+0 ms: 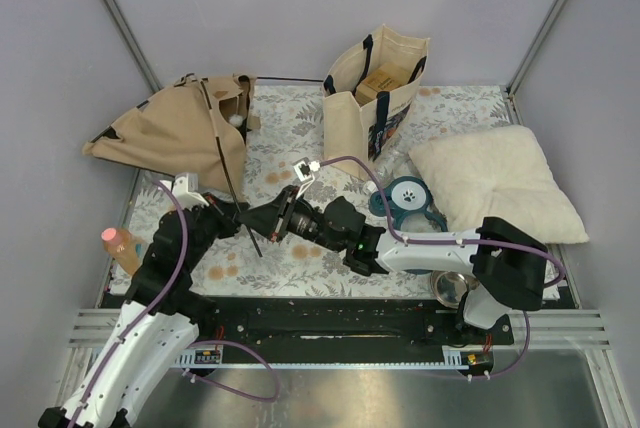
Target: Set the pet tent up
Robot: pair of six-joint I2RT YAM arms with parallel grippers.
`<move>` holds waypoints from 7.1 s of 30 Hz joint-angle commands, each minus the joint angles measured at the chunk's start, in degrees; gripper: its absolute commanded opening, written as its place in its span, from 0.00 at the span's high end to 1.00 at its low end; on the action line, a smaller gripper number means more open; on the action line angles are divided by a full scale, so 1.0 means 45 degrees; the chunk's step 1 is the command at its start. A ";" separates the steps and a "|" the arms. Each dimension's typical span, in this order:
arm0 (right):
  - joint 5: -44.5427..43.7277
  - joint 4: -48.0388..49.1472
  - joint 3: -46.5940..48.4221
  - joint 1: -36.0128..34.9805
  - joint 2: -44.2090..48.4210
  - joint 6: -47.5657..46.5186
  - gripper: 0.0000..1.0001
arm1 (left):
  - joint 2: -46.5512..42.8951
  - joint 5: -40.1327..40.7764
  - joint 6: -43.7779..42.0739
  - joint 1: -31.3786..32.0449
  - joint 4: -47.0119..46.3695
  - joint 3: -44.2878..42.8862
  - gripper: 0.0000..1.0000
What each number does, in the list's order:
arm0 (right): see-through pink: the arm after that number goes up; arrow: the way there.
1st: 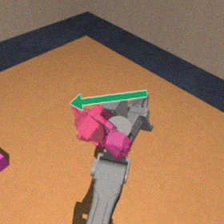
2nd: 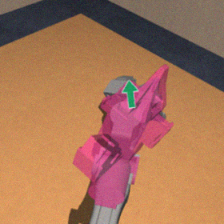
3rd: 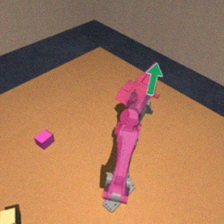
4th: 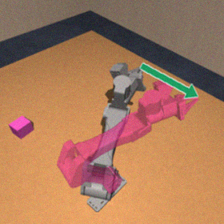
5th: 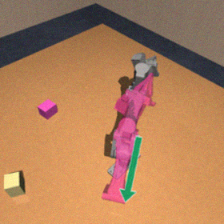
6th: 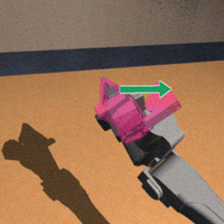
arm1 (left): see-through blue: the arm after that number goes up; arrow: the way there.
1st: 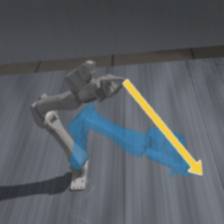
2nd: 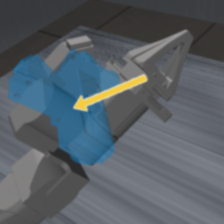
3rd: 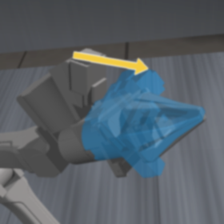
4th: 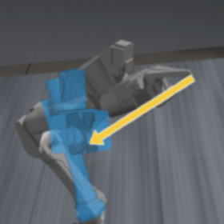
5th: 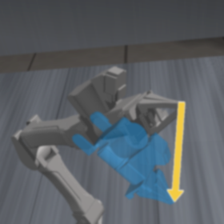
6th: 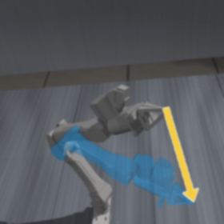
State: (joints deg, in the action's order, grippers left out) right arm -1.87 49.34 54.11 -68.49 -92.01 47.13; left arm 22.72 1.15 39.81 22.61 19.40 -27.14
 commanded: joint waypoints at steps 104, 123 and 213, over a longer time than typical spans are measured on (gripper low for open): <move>-0.2085 0.1673 0.1591 0.0103 -0.2484 -0.3872 0.78 | -0.0556 -0.3439 0.6602 0.0307 0.2076 -0.1197 1.00; -0.1773 -0.1021 0.0437 -0.0034 -0.1059 -0.4966 0.53 | -0.1123 -0.2483 0.6056 0.0288 0.3481 -0.0747 1.00; -0.2925 -0.1434 0.4831 0.1040 -0.1937 -0.6197 1.00 | -0.1065 -0.2892 0.3594 0.0307 0.5924 -0.0064 1.00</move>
State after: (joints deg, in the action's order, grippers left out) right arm -6.46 28.42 69.28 -67.33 -100.95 21.61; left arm 17.69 -2.74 56.97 22.85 36.53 -29.08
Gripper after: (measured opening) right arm 0.031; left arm 0.024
